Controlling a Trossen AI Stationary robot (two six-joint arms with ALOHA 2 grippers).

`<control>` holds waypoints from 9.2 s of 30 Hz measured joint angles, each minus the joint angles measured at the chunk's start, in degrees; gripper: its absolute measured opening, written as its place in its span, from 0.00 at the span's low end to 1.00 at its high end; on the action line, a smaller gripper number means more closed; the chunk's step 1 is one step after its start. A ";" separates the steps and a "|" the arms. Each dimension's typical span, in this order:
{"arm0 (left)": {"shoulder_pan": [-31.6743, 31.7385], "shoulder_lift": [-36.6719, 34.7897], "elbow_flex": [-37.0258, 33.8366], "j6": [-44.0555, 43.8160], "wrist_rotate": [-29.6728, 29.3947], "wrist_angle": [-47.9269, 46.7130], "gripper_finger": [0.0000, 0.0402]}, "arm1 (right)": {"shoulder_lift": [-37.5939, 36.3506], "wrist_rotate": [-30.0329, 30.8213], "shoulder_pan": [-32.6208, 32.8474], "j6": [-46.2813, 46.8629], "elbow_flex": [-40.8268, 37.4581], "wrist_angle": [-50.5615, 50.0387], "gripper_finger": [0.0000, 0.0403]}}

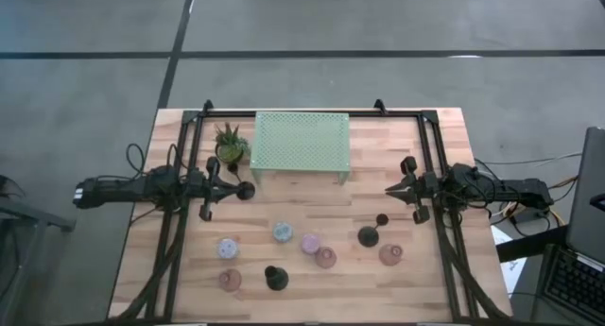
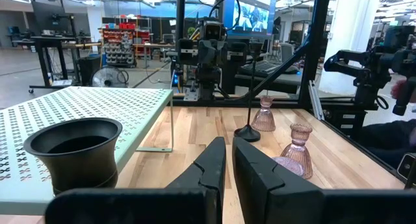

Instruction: Pick & Place candle stick holders

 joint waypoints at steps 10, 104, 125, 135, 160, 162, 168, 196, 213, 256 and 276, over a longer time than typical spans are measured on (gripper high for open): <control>0.00 0.01 -0.01 0.00 0.00 0.00 0.09 | 0.00 -0.07 0.02 6.98 -0.02 4.86 0.08; -0.01 0.01 0.00 0.00 -0.01 -0.02 0.09 | 41.99 2.91 19.96 6.11 9.09 19.25 0.15; 0.01 -0.01 0.00 0.00 -0.01 -0.07 0.09 | 42.01 9.31 19.71 2.21 23.92 10.26 0.06; 0.00 0.00 0.00 0.00 -0.01 -0.11 0.09 | 44.59 17.33 14.54 -1.73 40.64 -5.71 0.06; -0.01 -0.01 -0.01 0.00 -0.01 -0.13 0.09 | 63.60 -11.14 -24.94 -1.44 61.24 -7.63 0.06; -0.01 0.01 0.00 0.00 -0.01 -0.13 0.09 | 65.73 -13.27 -27.73 -1.46 62.53 -7.77 0.06; 0.01 0.01 -0.01 0.00 -0.01 -0.14 0.09 | 71.15 -17.40 -34.36 -2.00 65.45 -7.39 0.06; -0.01 -0.01 0.01 0.00 -0.01 -0.15 0.09 | 83.60 -21.46 -43.91 4.35 62.78 9.07 0.06; -0.01 0.01 -0.01 0.00 0.01 -0.15 0.09 | 83.15 -21.30 -43.85 2.77 62.18 7.56 0.23; 0.01 0.01 0.00 -0.01 -0.01 -0.15 0.09 | 69.91 -28.14 -40.85 -9.14 58.22 -21.42 0.69; -0.01 0.01 0.00 0.00 -0.01 -0.15 0.09 | 69.62 -31.50 -9.68 -1.54 47.21 -3.24 0.63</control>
